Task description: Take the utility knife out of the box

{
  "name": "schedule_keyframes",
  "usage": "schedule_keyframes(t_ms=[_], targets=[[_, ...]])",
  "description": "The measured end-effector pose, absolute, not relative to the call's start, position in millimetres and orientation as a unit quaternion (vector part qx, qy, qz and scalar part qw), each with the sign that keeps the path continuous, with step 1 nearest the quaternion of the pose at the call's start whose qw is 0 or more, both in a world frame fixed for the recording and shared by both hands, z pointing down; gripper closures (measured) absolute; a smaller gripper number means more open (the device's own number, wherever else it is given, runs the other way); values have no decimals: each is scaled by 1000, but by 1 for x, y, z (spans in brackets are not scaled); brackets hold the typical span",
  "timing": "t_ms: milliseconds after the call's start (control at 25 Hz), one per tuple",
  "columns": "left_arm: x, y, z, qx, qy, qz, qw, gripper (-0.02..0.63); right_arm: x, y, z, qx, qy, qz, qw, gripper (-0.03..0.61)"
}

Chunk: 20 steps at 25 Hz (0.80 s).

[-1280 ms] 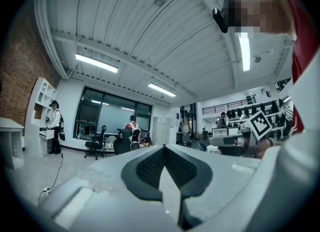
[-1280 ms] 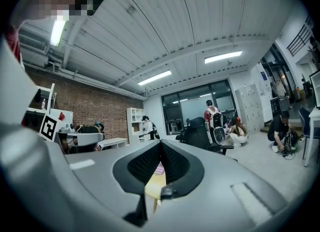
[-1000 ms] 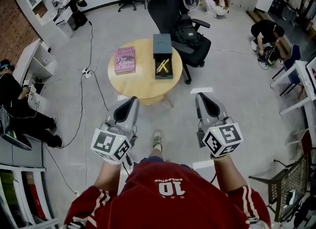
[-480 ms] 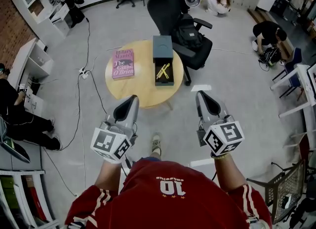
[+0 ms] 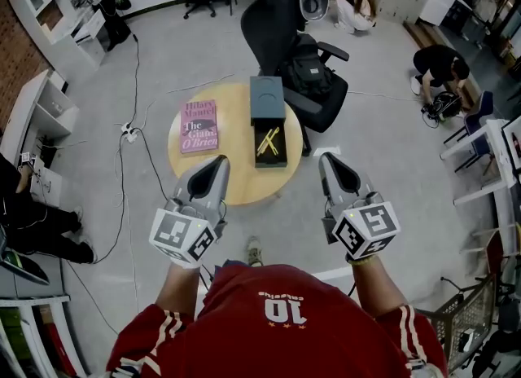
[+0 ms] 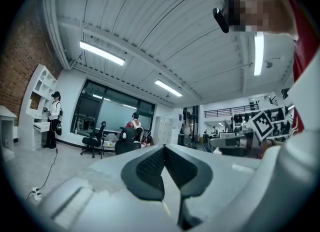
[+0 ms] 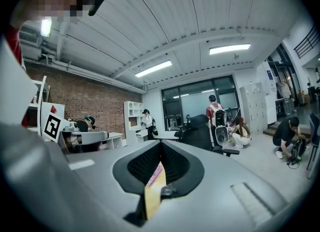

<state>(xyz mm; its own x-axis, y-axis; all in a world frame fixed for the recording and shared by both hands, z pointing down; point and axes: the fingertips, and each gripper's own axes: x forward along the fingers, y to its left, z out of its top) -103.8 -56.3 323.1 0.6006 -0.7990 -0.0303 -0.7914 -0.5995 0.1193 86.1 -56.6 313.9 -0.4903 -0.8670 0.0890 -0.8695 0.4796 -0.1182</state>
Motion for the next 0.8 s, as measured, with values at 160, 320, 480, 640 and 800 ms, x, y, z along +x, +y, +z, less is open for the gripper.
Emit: schedule_keyframes(t_ms=[160,320,480,640,800], targets=[[-114,-86,320,894,-443,-43,47,611,72,-84,314,500,-863,74,14,578],[-123,-109,318,897,-438,-44,45,611,61,-104,312,501,-862,69,18,578],[-127,-121,318,901,-430,-43,44,611,55,-113,313,504,-860,70,18,578],[-127,-126,321,905,-421,-41,49,611,53,-116,322,509,-857,71,28,578],[-121,-131,325,909,-412,-39,53,611,60,-120,332,517,-852,76,34,578]])
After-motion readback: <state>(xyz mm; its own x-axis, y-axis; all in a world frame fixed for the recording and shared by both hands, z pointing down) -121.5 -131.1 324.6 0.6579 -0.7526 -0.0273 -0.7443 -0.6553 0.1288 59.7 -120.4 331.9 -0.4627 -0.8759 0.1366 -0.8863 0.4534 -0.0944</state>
